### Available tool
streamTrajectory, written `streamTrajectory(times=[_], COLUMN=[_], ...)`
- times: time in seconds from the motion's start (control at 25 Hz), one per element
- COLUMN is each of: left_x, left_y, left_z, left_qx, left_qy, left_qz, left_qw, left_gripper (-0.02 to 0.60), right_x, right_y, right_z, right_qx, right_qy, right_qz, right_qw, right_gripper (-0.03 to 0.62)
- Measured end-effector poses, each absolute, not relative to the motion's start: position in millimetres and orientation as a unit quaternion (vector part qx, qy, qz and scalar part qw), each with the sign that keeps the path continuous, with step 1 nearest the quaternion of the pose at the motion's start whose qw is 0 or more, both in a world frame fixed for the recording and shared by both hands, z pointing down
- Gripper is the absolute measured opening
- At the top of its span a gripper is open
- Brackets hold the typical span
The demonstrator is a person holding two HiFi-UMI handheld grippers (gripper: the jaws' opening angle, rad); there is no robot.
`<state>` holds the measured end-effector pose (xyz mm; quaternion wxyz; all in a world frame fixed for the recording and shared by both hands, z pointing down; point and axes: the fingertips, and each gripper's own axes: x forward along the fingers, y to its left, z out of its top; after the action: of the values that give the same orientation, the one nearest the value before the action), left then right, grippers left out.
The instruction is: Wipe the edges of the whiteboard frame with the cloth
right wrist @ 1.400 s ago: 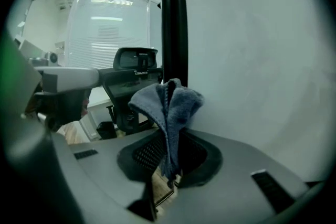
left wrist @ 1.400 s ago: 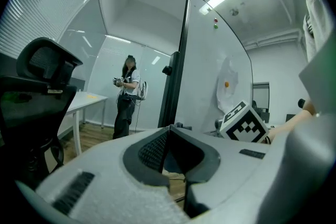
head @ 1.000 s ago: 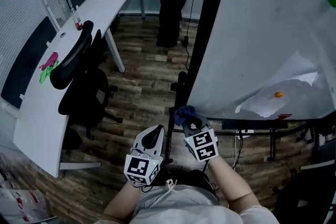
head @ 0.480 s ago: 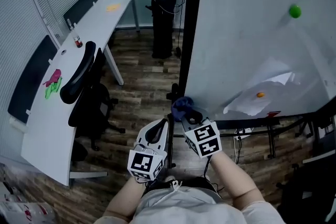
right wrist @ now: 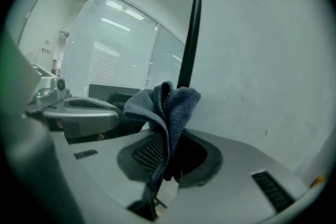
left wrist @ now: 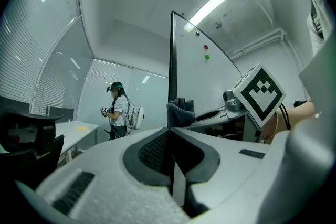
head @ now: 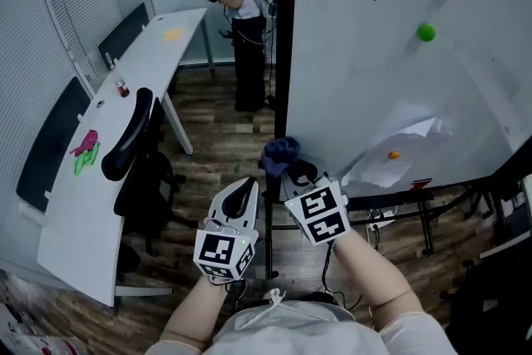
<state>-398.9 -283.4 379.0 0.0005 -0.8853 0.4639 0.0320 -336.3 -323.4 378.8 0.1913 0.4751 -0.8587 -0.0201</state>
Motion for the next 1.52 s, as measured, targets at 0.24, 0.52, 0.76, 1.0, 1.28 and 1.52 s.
streamTrajectory(times=[0.24, 0.52, 0.76, 1.0, 1.28, 1.52], left_x=[-404.7, -401.0, -394.3, -386.6, -378.9, -383.1], left_y=[-287.7, -295.5, -302.8, -303.7, -295.4, -296.3], left_z=[353.7, 331.2, 303.7, 282.6, 260.5, 251.5], left_qx=[-0.886, -0.889, -0.888, -0.892, -0.899, -0.896], left_qy=[0.461, 0.455, 0.454, 0.445, 0.425, 0.430], left_qz=[0.034, 0.037, 0.046, 0.066, 0.078, 0.078], left_qw=[0.024, 0.037, 0.055, 0.052, 0.070, 0.082], left_gripper=[0.020, 0.020, 0.020, 0.020, 0.020, 0.020], right_x=[-339.4, -338.4, -334.0, -332.7, -334.2, -335.2], right_y=[-322.5, -325.6, -324.3, -325.6, -325.4, -324.8], right_z=[325.1, 267.5, 221.2, 180.6, 130.7, 74.4], right_qx=[0.483, 0.489, 0.500, 0.501, 0.500, 0.509], right_qy=[-0.855, -0.849, -0.845, -0.843, -0.834, -0.819], right_qz=[-0.073, -0.121, -0.151, -0.175, -0.217, -0.257], right_qw=[0.172, 0.159, 0.116, 0.090, 0.082, 0.063], right_gripper=[0.067, 0.067, 0.067, 0.067, 0.067, 0.067])
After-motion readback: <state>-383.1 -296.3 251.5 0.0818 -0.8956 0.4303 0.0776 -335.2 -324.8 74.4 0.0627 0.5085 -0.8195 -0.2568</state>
